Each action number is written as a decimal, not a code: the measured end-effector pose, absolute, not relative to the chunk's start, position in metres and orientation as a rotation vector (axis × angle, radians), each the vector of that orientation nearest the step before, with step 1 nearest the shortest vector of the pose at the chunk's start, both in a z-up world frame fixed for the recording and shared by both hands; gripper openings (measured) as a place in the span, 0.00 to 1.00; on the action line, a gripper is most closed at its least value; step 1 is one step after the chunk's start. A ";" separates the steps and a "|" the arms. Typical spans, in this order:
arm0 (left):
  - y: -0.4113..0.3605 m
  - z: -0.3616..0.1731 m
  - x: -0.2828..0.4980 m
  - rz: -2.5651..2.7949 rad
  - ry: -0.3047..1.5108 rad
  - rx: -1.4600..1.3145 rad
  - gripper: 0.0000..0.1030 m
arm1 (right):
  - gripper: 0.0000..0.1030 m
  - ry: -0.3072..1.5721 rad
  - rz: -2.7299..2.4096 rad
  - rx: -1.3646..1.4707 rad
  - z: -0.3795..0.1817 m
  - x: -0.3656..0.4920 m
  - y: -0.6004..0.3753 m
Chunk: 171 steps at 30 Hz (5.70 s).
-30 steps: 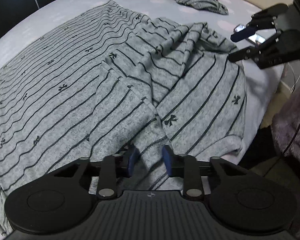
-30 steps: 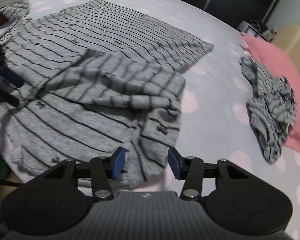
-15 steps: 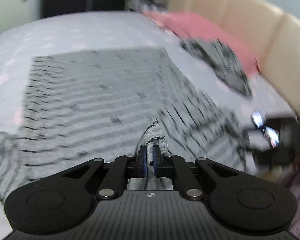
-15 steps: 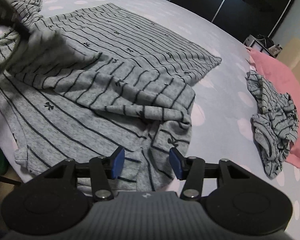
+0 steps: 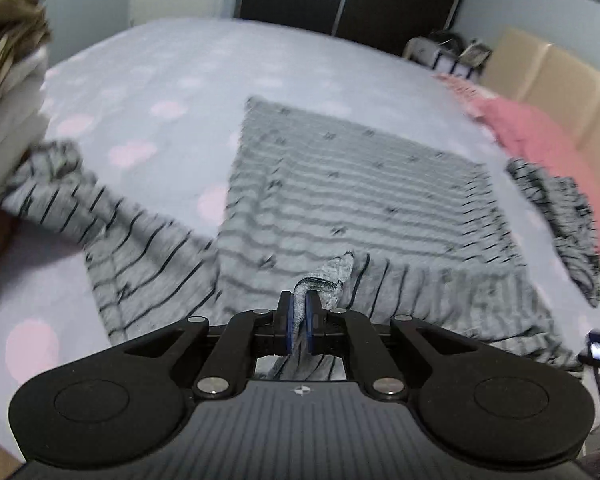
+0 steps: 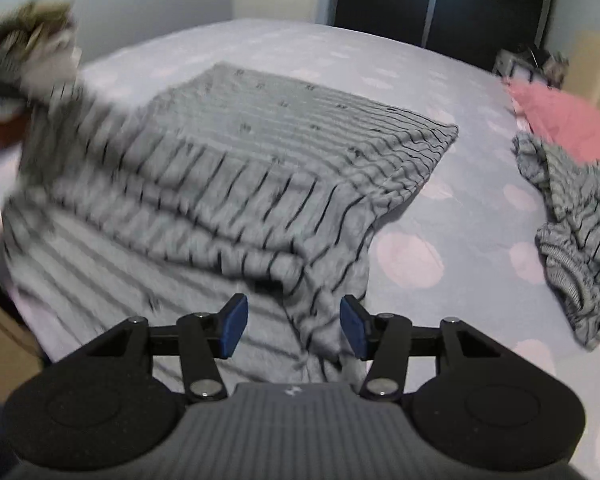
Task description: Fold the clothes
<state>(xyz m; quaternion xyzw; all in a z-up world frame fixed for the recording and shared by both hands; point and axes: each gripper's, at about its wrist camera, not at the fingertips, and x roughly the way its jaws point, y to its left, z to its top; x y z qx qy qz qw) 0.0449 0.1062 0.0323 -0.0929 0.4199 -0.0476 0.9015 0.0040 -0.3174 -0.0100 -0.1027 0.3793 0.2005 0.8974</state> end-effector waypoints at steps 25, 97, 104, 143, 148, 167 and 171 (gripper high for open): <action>0.111 0.022 0.073 -0.084 0.867 -0.222 0.04 | 0.28 1.217 0.058 0.340 -0.053 0.225 -0.335; -0.311 -0.039 0.472 -0.404 0.737 0.514 0.41 | 0.06 1.169 0.257 0.642 -0.084 0.208 -0.462; -0.264 -0.054 0.422 -0.402 0.834 0.507 0.41 | 0.05 1.174 0.221 0.640 -0.079 0.206 -0.465; -0.048 -0.051 0.013 -0.627 0.921 -0.133 0.22 | 0.31 0.955 0.446 -0.189 -0.043 -0.008 -0.242; -0.053 -0.058 0.017 -0.640 0.898 -0.098 0.21 | 0.04 0.942 0.359 -0.225 -0.045 -0.003 -0.248; -0.117 -0.106 0.014 -0.973 1.011 -0.047 0.07 | 0.03 0.972 0.407 -0.188 -0.014 -0.011 -0.249; -0.112 -0.107 -0.007 -1.007 1.025 -0.002 0.07 | 0.03 1.010 0.431 -0.187 -0.025 -0.009 -0.246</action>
